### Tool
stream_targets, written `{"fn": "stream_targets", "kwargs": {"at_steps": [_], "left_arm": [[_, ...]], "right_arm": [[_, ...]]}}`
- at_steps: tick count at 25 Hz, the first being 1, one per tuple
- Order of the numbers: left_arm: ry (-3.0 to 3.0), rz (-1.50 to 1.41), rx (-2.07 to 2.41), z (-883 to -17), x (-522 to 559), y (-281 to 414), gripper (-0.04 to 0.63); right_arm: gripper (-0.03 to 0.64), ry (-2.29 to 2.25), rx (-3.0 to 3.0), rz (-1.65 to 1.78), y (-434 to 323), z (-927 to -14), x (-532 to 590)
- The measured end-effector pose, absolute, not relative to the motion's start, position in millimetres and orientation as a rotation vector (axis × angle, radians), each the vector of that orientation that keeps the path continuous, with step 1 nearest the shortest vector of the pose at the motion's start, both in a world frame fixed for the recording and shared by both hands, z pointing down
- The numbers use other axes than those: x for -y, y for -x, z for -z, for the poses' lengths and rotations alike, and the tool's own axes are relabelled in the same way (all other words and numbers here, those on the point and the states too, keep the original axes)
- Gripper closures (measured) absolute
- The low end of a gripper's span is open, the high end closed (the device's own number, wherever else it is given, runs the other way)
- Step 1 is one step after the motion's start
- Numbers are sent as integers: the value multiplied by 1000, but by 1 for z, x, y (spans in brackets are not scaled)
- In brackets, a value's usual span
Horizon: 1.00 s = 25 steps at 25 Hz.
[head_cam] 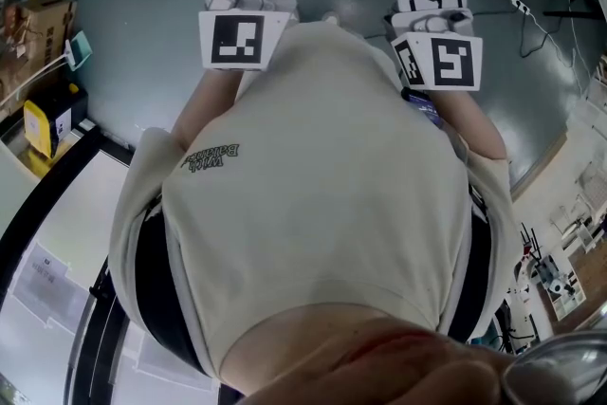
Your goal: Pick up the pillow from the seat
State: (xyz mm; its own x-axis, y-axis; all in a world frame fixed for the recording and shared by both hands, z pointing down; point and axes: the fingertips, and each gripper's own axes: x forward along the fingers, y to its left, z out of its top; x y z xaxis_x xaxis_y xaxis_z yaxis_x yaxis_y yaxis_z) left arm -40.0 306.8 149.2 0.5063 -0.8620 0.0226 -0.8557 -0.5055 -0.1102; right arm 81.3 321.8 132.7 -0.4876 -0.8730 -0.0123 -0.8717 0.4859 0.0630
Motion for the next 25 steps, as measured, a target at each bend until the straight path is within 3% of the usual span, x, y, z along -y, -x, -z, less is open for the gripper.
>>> {"fn": "stream_targets", "kwargs": {"at_steps": [25], "left_arm": [[2600,131,-1558,-167,-311,-29,586]], "right_arm": [[604,-1575,2739,89,-154,-155,-322]]}}
